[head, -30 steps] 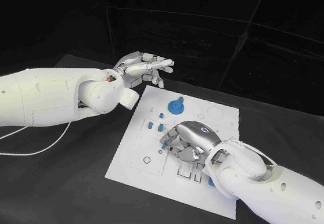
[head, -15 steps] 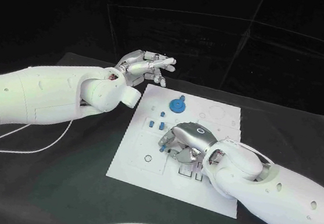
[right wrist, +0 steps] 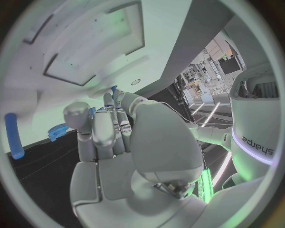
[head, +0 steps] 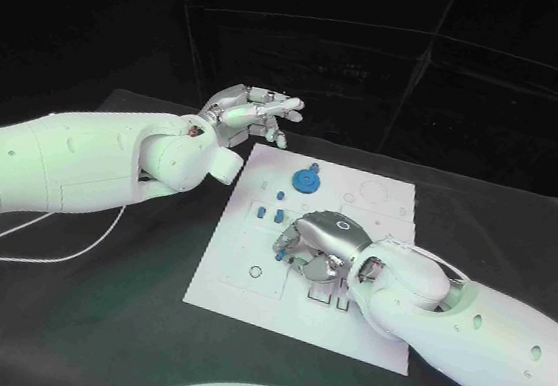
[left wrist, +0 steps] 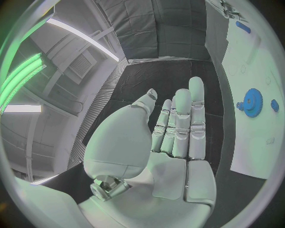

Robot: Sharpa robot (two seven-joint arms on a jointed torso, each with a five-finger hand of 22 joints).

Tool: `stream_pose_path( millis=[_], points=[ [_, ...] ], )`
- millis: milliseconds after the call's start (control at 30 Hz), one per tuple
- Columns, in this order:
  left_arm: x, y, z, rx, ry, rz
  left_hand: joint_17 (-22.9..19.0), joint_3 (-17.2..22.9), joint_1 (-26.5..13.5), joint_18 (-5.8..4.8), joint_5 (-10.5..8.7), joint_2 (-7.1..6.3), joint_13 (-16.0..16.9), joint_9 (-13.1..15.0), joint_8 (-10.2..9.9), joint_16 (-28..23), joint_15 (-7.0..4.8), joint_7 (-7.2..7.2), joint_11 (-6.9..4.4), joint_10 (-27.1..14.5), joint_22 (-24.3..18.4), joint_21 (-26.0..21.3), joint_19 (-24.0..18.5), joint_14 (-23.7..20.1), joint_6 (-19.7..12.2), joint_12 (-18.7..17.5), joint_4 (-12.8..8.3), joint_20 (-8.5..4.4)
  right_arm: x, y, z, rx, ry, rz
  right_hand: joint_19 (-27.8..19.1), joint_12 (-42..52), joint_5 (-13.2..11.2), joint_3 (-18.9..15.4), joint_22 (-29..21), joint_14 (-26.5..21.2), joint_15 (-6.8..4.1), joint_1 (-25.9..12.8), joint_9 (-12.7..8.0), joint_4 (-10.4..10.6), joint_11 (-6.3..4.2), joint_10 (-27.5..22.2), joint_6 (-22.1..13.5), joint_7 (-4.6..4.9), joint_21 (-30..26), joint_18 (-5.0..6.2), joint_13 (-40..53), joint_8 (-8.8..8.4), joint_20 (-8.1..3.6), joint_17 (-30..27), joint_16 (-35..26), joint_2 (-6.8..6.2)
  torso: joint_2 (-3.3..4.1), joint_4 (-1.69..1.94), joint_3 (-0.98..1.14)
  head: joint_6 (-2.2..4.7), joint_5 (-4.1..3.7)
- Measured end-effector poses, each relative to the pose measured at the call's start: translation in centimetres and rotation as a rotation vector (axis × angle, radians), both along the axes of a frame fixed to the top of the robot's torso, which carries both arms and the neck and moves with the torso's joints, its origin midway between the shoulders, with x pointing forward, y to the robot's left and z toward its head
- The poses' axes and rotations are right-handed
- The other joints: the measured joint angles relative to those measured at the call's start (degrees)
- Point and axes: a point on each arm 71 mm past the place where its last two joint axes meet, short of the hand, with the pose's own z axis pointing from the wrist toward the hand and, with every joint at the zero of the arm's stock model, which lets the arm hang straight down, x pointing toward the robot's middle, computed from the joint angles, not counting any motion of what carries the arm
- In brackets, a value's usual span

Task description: Assemble the parts on the task board

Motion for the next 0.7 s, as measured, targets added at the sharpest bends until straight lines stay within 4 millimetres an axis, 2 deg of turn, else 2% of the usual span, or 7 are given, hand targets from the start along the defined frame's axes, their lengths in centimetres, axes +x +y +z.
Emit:
stream_pose_path(
  millis=[633,700],
  points=[
    [0.04,0.03,-0.02,0.001,0.001,0.001,0.01,0.0,0.0,-0.01,0.0,0.0,0.0,0.0,0.0,0.0,0.21,0.0,0.0,0.0,-0.05,0.0,0.0,-0.21,0.0,0.0,0.0,0.0,-0.23,0.59,-0.14,-0.039,-0.025,0.019,0.0,0.0,0.0,0.15,-0.27,0.0,0.0,-0.52,-0.02,-0.16,0.01,-0.01,-0.01,-0.01,0.0,0.0,0.01,0.0,0.0,-0.18,0.0,-0.52,-0.04,-0.08,0.02,-0.32,0.12],
    [0.05,0.04,-0.03,0.001,0.001,0.001,0.01,0.0,0.0,-0.01,0.0,0.0,0.0,0.0,0.0,0.0,0.21,0.0,0.0,0.0,-0.04,0.0,0.0,-0.21,0.0,0.0,0.0,0.0,-0.24,0.61,-0.15,-0.041,-0.026,0.02,-0.33,-0.05,0.0,0.15,-0.58,0.0,0.0,-1.17,-0.05,-0.16,0.42,-0.42,-0.33,0.3,0.0,0.0,-0.02,-0.07,0.33,-0.35,0.0,-0.67,-0.04,-0.1,0.02,-0.32,0.1]
  ],
)
